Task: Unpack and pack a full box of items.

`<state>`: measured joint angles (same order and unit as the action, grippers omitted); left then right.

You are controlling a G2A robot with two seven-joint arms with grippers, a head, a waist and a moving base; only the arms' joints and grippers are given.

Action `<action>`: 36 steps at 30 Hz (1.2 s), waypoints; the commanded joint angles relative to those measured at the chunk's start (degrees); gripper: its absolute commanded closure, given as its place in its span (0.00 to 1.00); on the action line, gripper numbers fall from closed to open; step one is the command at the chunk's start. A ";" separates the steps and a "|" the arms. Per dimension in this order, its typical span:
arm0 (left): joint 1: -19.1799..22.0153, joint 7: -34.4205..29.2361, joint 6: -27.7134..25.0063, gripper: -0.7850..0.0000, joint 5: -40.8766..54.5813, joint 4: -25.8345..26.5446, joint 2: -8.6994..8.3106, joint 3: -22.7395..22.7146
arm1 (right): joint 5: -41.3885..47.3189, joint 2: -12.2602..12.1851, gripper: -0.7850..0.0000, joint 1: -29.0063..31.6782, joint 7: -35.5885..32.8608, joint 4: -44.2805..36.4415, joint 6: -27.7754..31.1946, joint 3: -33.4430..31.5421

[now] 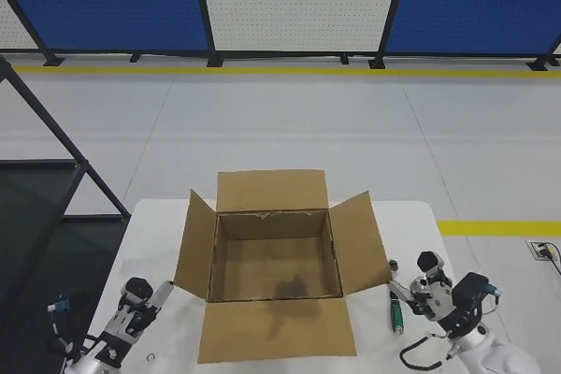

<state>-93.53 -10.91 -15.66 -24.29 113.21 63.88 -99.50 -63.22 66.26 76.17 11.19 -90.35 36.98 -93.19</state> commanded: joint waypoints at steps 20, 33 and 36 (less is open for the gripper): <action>1.86 -1.61 1.11 0.00 -1.96 0.06 0.33 2.81 | -4.17 -1.57 0.00 -4.88 -1.48 14.00 1.17 -3.47; -0.17 -2.00 -5.25 0.00 -3.09 0.92 0.21 1.96 | -3.77 -2.04 0.00 -9.17 -0.10 21.50 3.46 -2.19; 0.82 -2.71 -3.92 0.00 -4.23 0.02 0.21 2.37 | -5.11 -2.25 0.00 -10.05 -2.53 22.91 4.71 -1.28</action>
<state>-93.12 -13.43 -20.00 -28.10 113.56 64.09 -97.30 -67.77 64.09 66.43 9.92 -67.93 40.98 -94.82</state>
